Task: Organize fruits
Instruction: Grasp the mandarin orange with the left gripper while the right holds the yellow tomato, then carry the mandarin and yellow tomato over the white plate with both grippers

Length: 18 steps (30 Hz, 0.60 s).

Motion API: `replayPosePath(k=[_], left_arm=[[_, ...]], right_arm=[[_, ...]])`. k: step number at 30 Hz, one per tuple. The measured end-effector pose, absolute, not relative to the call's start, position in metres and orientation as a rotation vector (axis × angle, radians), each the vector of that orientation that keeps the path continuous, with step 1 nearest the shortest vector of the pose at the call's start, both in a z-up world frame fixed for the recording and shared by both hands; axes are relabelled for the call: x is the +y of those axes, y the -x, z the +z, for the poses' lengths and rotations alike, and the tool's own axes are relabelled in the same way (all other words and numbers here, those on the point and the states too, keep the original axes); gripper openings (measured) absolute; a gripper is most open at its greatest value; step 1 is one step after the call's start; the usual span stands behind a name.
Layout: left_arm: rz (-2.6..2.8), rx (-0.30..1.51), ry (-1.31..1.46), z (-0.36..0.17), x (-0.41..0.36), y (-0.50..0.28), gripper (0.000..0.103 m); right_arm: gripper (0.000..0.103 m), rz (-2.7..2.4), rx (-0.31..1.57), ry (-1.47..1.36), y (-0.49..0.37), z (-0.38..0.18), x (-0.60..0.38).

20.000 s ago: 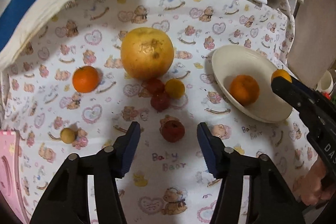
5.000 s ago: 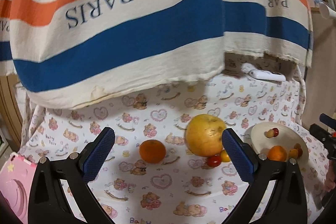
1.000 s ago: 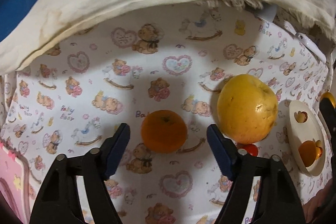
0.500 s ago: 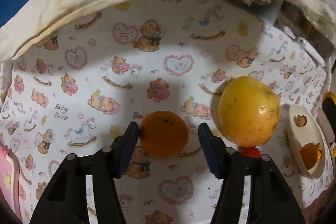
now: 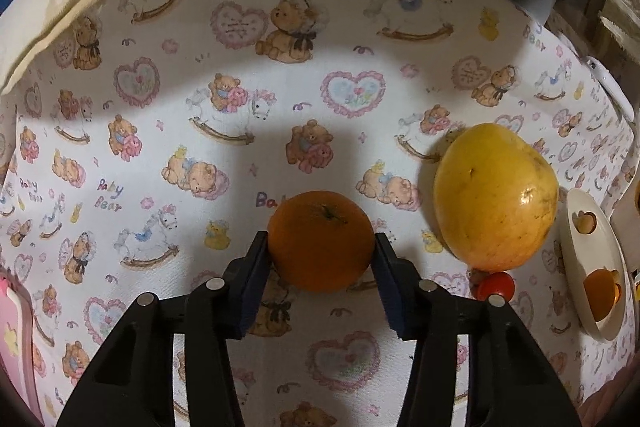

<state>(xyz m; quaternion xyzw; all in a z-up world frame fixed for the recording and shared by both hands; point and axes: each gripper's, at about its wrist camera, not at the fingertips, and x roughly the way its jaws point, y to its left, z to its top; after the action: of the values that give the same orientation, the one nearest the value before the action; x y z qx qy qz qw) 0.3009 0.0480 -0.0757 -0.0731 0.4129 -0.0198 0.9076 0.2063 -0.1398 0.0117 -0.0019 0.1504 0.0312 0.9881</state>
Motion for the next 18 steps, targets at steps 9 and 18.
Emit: replayPosePath(k=[9, 18], left_arm=[[-0.080, 0.537, 0.044, -0.030, 0.028, -0.246, 0.048], [-0.161, 0.332, 0.001, -0.009, 0.021, -0.220, 0.048]], right_arm=[[0.030, 0.063, 0.296, 0.000, -0.205, 0.012, -0.140], [0.030, 0.065, 0.293, -0.003, -0.204, 0.012, -0.140]])
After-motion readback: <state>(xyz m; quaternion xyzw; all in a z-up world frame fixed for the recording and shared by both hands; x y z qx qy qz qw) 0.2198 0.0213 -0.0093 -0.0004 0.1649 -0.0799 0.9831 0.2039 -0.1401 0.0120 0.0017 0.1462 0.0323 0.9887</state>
